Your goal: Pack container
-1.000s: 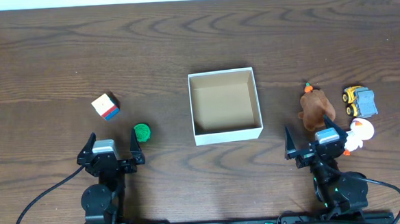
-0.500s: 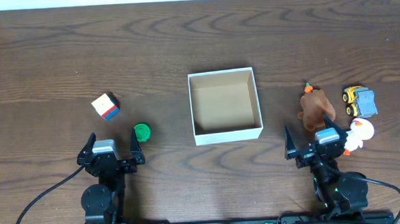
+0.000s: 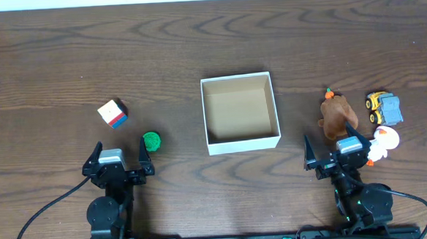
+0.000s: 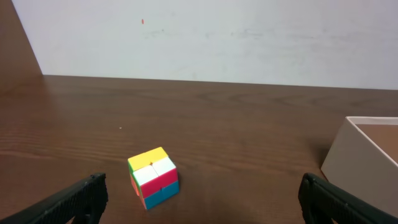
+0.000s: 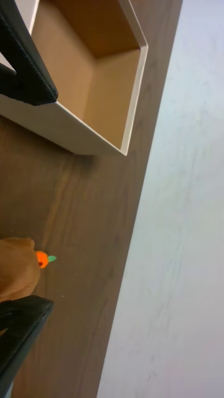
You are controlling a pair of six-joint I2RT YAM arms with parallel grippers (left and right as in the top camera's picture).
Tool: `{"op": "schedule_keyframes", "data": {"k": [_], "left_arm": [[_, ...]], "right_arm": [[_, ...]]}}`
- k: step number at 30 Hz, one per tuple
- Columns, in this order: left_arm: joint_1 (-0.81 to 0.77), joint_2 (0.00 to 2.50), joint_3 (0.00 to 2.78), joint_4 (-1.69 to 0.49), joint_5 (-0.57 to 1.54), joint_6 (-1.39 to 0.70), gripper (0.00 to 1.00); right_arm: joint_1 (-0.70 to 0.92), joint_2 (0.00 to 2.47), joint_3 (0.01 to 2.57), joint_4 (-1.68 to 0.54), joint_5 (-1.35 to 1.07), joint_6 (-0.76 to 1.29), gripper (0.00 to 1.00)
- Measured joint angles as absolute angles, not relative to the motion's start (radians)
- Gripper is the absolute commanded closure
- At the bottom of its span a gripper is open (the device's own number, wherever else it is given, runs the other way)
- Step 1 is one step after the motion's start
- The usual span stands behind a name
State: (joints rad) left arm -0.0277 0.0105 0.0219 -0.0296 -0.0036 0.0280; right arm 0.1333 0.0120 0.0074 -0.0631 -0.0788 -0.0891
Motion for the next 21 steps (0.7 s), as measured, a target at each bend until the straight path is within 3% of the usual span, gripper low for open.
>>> {"op": "schedule_keyframes", "data": {"k": [11,21], "left_arm": [[-0.028,0.01,0.022,-0.03,-0.004,0.028,0.02],[-0.028,0.01,0.029,-0.041,-0.003,-0.055,0.02]], "right_arm": [[0.133,0.012,0.007,-0.063,-0.08,-0.083,0.01],[0.133,0.075,0.015,-0.091,-0.076,0.119,0.01]]}}
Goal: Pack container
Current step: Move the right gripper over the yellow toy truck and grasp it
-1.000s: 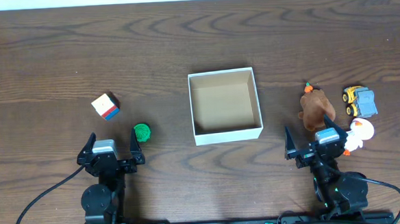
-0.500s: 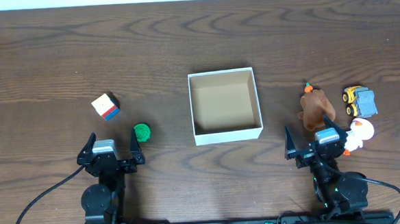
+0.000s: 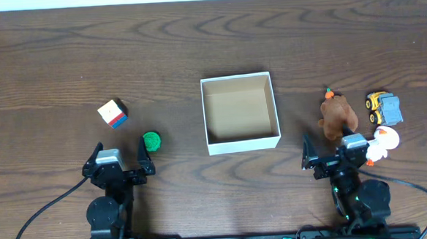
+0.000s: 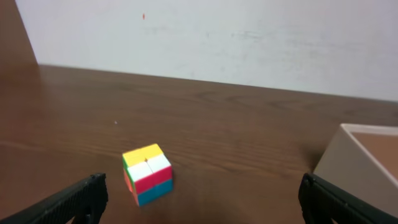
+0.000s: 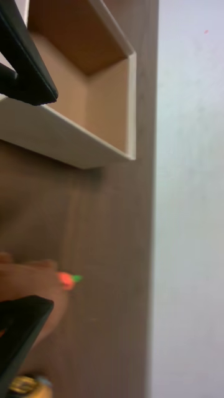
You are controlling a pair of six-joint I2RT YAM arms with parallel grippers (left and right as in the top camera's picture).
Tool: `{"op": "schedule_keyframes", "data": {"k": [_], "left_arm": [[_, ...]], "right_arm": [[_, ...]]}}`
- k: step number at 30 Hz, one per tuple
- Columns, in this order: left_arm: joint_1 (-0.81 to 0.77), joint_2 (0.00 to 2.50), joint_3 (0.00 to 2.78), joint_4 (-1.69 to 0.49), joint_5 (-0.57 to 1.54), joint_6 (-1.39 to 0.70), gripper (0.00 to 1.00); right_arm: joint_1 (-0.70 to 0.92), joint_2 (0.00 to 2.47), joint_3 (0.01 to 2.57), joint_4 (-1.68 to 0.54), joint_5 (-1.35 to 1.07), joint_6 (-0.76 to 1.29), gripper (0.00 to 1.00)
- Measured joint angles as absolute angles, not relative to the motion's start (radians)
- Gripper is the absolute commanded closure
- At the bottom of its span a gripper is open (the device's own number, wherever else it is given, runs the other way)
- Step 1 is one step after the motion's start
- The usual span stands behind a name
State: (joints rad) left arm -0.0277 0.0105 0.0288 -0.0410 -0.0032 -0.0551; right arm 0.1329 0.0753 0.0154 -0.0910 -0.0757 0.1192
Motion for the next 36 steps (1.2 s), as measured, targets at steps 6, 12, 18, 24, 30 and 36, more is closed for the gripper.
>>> {"op": "schedule_keyframes", "data": {"k": [6,12,18,24,30,36], "left_arm": [[-0.028,0.087,0.117,-0.204,-0.007,-0.161,0.02],[-0.027,0.284,0.35,-0.317,-0.007,-0.184,0.02],[-0.027,0.486,0.606,-0.45,-0.007,-0.183,0.02],[-0.027,0.668,0.759,-0.64,-0.007,-0.183,0.02],[-0.027,0.735,0.766,-0.657,-0.007,-0.183,0.02],[-0.027,0.731,0.767,-0.658,-0.007,-0.183,0.02]], "right_arm": [[0.102,0.229,0.177,-0.32,-0.059,0.187,0.01],[-0.002,0.463,0.56,-0.548,-0.044,0.194,0.01],[-0.147,0.731,0.918,-0.847,-0.041,0.165,0.01],[-0.302,1.088,1.268,-1.118,-0.042,0.011,0.01],[-0.349,1.364,1.38,-1.169,-0.042,-0.147,0.01],[-0.353,1.542,1.38,-1.096,-0.037,-0.268,0.01]]}}
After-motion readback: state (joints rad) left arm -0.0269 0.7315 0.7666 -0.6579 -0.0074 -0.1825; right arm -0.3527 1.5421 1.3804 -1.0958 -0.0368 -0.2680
